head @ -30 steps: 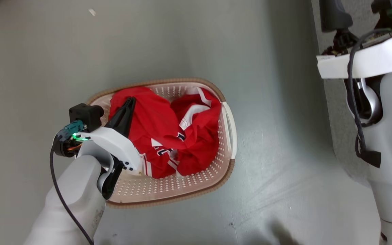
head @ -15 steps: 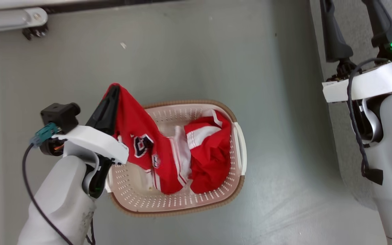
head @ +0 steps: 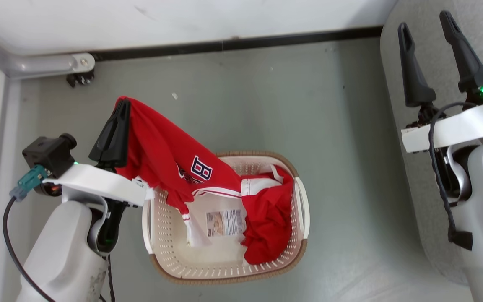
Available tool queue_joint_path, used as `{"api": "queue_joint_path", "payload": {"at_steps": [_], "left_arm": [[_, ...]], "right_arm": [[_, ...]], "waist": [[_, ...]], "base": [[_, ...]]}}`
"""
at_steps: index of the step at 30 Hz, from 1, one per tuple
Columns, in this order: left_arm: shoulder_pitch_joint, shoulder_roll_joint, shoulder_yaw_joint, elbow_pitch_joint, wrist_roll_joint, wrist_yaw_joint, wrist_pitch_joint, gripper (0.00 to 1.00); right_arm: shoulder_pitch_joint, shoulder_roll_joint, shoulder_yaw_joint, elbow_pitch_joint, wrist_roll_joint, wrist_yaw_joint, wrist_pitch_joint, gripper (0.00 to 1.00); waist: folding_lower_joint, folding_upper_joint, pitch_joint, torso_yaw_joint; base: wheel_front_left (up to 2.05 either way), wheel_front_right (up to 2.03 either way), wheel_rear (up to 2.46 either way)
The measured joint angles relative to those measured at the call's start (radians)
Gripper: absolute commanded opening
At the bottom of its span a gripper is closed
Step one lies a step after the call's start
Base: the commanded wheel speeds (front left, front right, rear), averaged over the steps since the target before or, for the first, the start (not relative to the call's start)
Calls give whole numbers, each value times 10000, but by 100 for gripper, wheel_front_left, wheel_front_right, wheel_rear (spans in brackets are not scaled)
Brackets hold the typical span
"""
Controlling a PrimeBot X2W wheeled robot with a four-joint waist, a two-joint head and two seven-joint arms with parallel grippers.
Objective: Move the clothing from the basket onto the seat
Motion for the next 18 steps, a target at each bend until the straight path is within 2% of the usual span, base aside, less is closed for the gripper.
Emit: {"api": "queue_joint_path", "payload": {"at_steps": [18], "left_arm": [[839,242,715,-1352,453,-2,-25,0]], "right_arm": [[1265,188,-136,224,-67,0,2,100]], "waist": [[0,0,-1626,-15]], "base": [[0,0,0]]}}
